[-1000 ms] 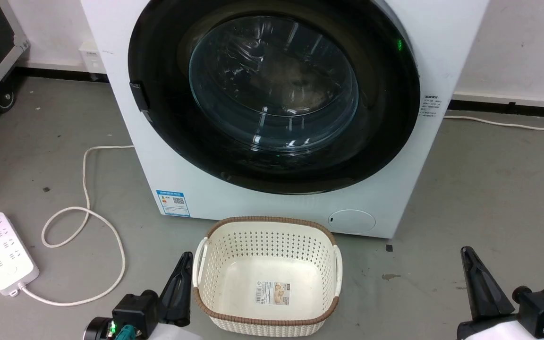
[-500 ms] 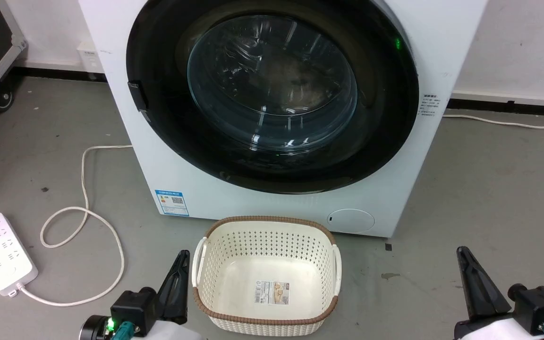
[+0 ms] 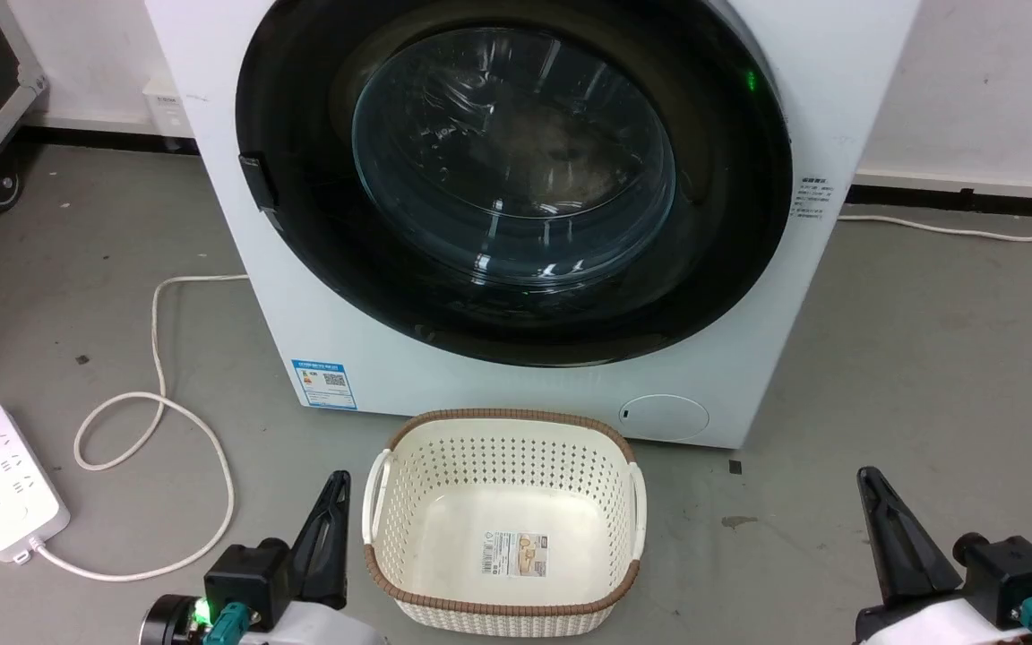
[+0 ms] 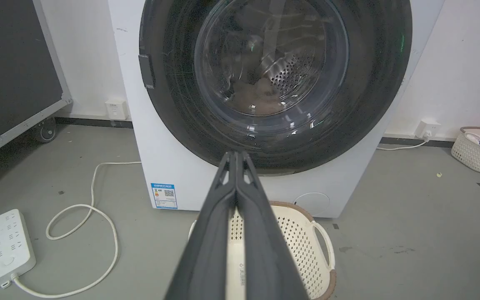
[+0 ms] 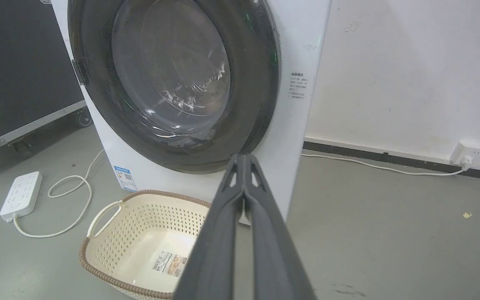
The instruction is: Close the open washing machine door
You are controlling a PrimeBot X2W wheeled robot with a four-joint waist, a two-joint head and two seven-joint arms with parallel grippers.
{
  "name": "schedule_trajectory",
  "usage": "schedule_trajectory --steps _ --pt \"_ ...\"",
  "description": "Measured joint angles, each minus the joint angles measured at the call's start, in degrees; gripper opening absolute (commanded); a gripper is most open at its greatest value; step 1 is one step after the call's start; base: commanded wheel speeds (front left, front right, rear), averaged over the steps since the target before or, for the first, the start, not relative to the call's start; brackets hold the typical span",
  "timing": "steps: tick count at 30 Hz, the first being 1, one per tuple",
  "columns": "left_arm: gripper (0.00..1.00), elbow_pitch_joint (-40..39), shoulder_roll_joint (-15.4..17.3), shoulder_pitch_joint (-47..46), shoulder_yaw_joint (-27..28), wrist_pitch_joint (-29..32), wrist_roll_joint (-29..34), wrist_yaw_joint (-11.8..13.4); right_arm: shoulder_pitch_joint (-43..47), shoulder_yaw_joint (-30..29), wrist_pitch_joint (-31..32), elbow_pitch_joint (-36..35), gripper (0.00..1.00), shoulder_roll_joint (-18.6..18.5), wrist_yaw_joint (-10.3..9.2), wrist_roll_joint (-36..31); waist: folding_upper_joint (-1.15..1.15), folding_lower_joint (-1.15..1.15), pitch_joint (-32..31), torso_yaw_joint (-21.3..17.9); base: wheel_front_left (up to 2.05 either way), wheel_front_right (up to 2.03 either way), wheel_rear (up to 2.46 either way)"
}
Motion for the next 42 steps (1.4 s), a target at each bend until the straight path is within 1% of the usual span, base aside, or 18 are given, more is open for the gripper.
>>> schedule_trajectory --steps 42 --pt "0.0 -2.77 -0.03 -0.03 2.3 4.98 3.28 1.31 -0.78 1.77 4.98 -1.87 0.0 0.01 0.0 -0.7 0.0 0.0 0.36 -0.54 0.0 0.0 0.0"
